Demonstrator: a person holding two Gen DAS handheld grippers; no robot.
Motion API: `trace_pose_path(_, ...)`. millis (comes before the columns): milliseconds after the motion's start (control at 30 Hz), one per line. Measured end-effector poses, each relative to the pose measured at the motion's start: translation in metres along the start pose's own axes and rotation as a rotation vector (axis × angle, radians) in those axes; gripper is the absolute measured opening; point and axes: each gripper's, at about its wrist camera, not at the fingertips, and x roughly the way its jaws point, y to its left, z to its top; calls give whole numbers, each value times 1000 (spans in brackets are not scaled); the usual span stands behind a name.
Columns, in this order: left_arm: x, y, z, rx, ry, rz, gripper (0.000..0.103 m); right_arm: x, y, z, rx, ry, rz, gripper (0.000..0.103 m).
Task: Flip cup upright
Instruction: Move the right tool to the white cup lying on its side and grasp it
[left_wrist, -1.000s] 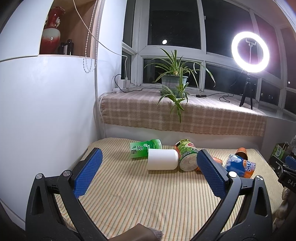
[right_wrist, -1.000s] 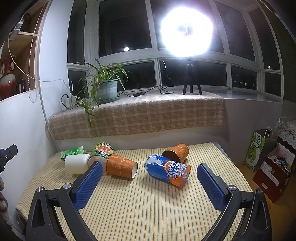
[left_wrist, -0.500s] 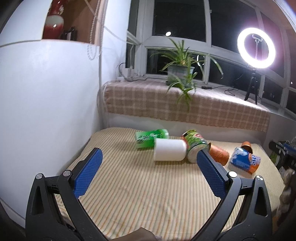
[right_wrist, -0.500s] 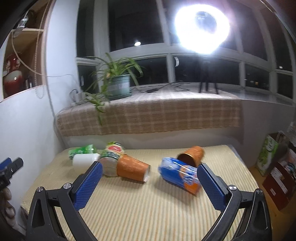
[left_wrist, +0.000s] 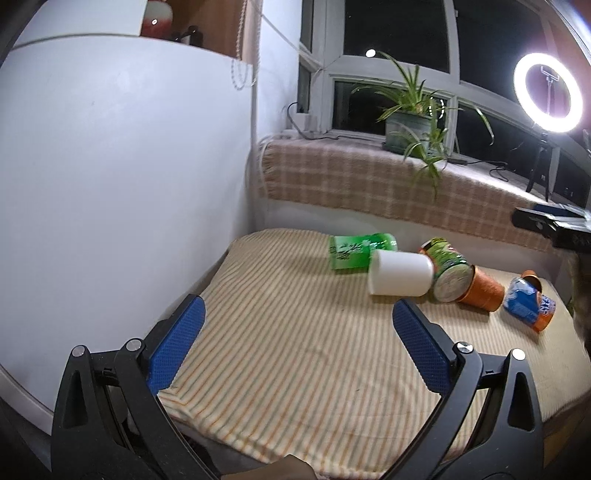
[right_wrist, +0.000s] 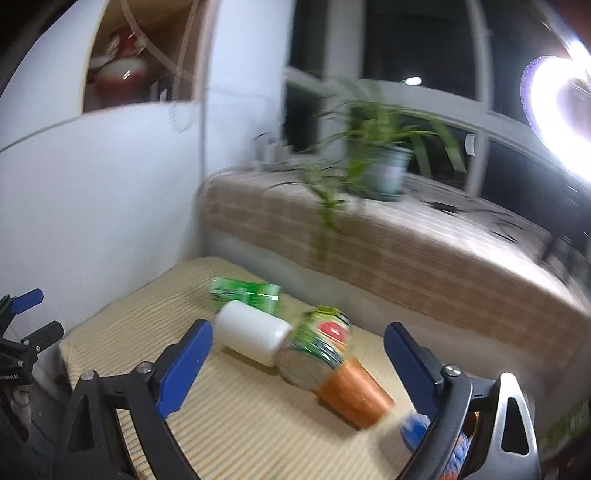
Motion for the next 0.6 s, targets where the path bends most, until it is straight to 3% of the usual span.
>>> trace_pose_path(167, 7, 12, -4, -5, 26, 9, 103, 47, 30, 26, -187, 101, 104, 88)
trace_pose_path(367, 10, 19, -4, -12, 40, 21, 103, 108, 61, 22, -410, 286, 236, 87)
trace_pose_path(600, 17, 32, -6, -48, 61, 41, 103, 170, 78, 7, -641, 459, 215, 89)
